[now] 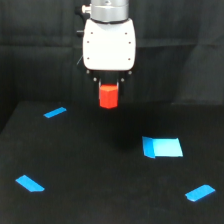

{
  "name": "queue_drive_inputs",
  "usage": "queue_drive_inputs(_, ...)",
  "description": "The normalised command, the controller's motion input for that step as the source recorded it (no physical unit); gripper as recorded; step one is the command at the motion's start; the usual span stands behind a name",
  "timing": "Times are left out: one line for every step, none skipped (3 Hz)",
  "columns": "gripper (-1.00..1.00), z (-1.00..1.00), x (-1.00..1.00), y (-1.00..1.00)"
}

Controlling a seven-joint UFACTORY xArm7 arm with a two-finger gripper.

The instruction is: Pick up the red object from the table

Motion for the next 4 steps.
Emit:
queue_drive_inputs(-1.0,0.15,-0.05,-0.02)
queue_drive_inputs(-0.99,0.09,-0.17,-0.06)
queue_drive_inputs(-0.93,0.02,-0.06,-0.08)
queue_drive_inputs(-1.0,0.0,-0.01,-0.07)
